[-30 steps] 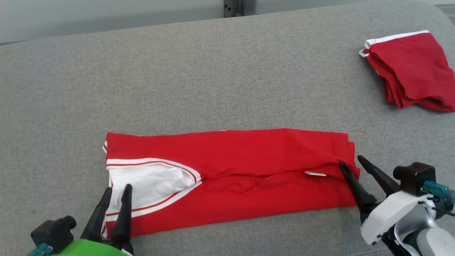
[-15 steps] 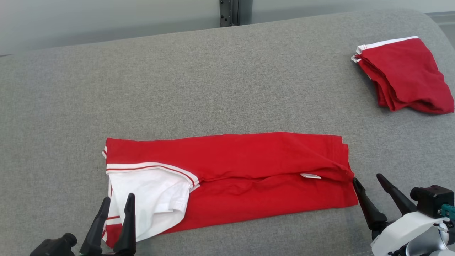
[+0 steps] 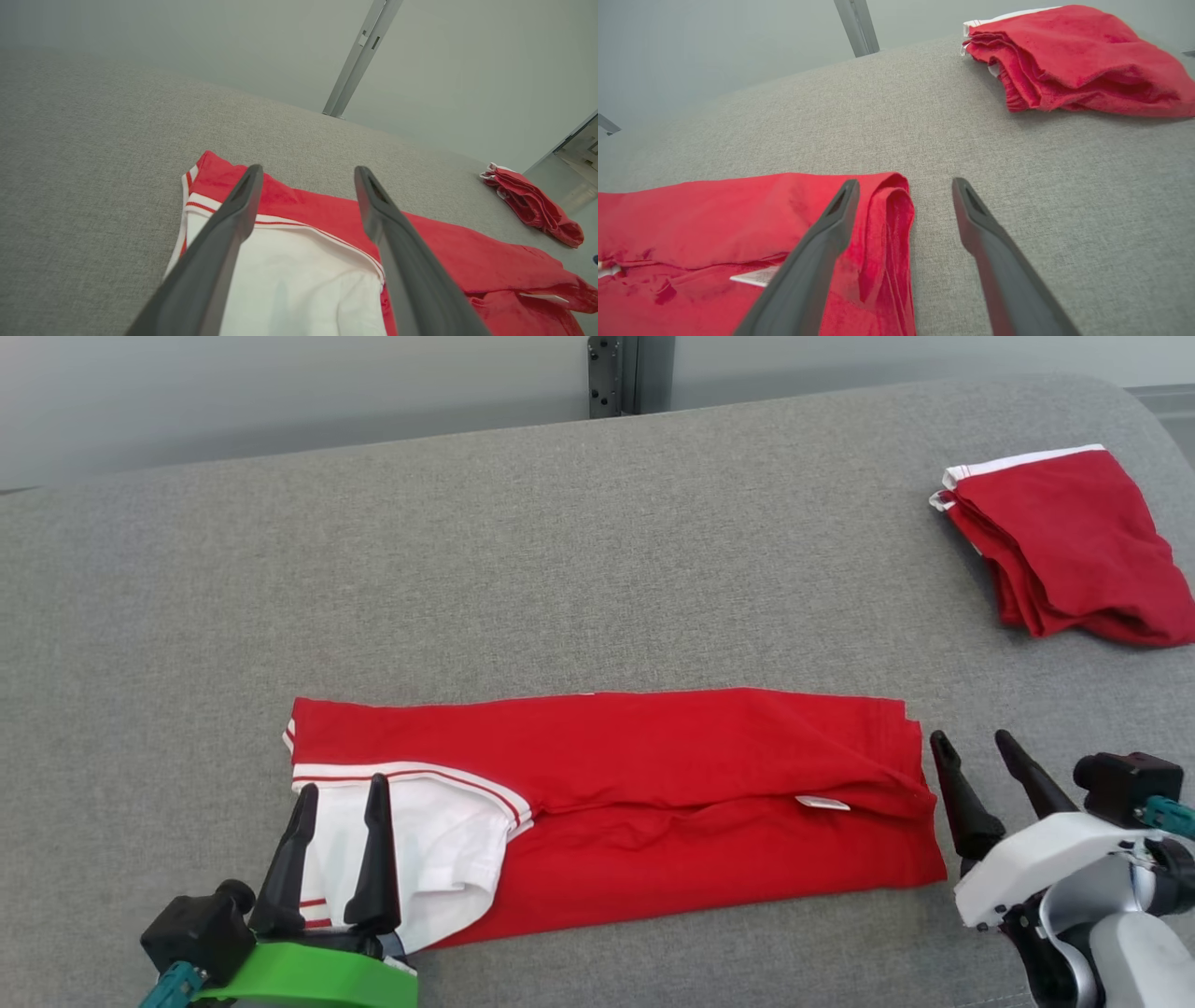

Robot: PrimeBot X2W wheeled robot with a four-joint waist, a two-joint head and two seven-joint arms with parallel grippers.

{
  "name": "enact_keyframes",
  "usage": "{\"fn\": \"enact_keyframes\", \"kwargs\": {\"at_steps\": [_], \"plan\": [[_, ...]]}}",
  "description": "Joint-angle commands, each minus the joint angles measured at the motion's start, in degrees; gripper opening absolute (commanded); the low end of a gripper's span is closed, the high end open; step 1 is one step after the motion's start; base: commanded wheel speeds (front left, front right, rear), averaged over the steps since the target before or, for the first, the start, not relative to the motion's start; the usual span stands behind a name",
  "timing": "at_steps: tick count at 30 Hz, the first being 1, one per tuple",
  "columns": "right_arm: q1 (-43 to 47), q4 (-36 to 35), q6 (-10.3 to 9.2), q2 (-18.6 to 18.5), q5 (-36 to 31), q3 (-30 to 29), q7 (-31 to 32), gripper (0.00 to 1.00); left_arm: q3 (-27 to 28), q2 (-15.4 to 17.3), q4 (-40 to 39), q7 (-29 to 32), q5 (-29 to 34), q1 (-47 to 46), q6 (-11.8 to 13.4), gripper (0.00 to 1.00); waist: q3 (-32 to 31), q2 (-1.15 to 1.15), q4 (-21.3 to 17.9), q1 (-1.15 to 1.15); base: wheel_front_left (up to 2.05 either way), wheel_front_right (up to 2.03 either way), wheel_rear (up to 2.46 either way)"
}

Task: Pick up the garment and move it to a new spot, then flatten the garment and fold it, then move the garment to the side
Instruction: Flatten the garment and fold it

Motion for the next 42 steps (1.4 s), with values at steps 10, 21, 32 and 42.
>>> {"fn": "enact_keyframes", "kwargs": {"at_steps": [10,21,32,42], "plan": [[-3.69,11.38,0.0,-0.81,-1.14,4.98,1.99,1.0,2.28,-3.29,1.74,-0.16,3.29,-0.88,-2.29,1.0,-0.35,0.0,1.95,0.0,0.0,0.0,0.0],[-6.25,16.18,0.0,-2.15,0.04,9.73,6.8,0.55,4.35,-4.06,3.26,-0.16,5.52,-1.05,-4.02,1.0,-0.16,0.0,1.78,0.0,0.0,0.0,0.0],[-9.86,19.85,-0.05,-3.72,4.9,11.66,8.04,0.0,5.54,-3.53,4.89,-0.16,8.53,-1.37,-3.62,1.0,-1.36,0.0,2.2,0.0,0.0,0.0,0.0],[-11.09,17.77,-0.04,-10.87,9.12,7.59,10.47,0.0,6.37,-3.89,5.19,-0.15,8.89,0.09,-3.64,1.0,-3.06,0.0,0.44,0.0,0.0,0.0,0.0]]}}
